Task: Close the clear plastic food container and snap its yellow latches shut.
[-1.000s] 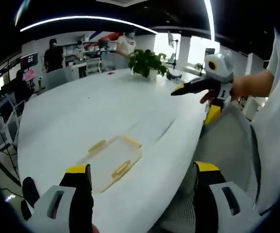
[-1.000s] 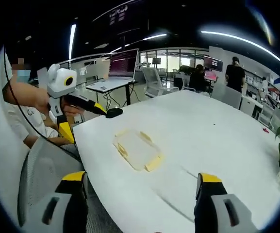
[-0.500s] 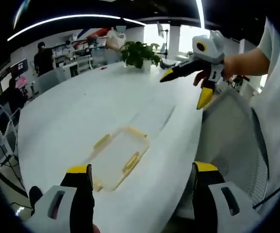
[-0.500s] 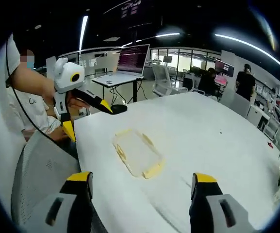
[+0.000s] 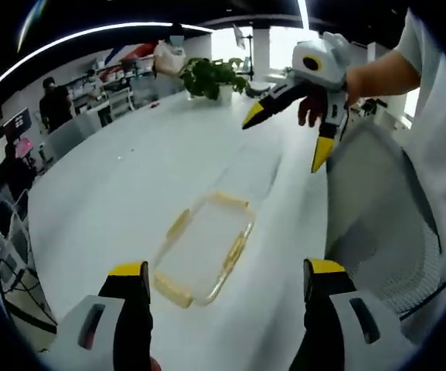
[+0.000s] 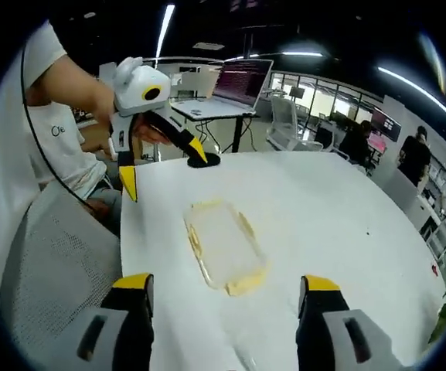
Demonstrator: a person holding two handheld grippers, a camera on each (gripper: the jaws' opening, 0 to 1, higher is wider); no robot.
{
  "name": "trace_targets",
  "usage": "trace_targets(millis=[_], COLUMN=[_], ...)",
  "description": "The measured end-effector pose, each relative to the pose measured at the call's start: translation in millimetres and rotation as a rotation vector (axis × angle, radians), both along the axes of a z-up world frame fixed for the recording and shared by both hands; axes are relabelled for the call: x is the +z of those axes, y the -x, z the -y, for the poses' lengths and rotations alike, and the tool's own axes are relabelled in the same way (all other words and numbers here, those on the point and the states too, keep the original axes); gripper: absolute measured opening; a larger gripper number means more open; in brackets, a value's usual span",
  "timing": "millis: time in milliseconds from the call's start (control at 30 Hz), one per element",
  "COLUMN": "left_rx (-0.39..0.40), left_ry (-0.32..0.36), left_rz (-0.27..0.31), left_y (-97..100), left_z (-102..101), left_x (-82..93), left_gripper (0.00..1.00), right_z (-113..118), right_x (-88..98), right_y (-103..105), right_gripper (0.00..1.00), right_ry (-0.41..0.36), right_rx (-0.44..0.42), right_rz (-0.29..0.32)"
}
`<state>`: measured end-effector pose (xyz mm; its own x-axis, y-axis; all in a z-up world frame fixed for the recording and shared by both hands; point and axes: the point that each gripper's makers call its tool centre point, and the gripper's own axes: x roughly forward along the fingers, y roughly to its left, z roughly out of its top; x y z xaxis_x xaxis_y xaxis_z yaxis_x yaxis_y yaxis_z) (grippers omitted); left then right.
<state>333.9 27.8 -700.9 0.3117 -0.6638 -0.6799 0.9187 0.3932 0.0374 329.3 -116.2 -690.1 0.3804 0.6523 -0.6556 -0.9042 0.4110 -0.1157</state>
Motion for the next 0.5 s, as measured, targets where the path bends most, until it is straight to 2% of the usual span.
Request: trace_targets(millis=[400,500], left_rx=[-0.087,-0.129], left_ry=[-0.085,-0.110], left_rz=[0.014,0.012], left_y=[-18.8,-21.6], left_z=[-9.2,-11.2], left_x=[-17.8,-23.3], left_gripper=[0.79,0.74], right_z=[2.1,1.4], right_x=[-19.5,-25.0], right_y=[-22.4,-26.3], right_gripper=[0.71,0.69], right_ry=[0.068,0.089], right_rx=[0.040,0.059], right_rz=[-0.018,-0.025])
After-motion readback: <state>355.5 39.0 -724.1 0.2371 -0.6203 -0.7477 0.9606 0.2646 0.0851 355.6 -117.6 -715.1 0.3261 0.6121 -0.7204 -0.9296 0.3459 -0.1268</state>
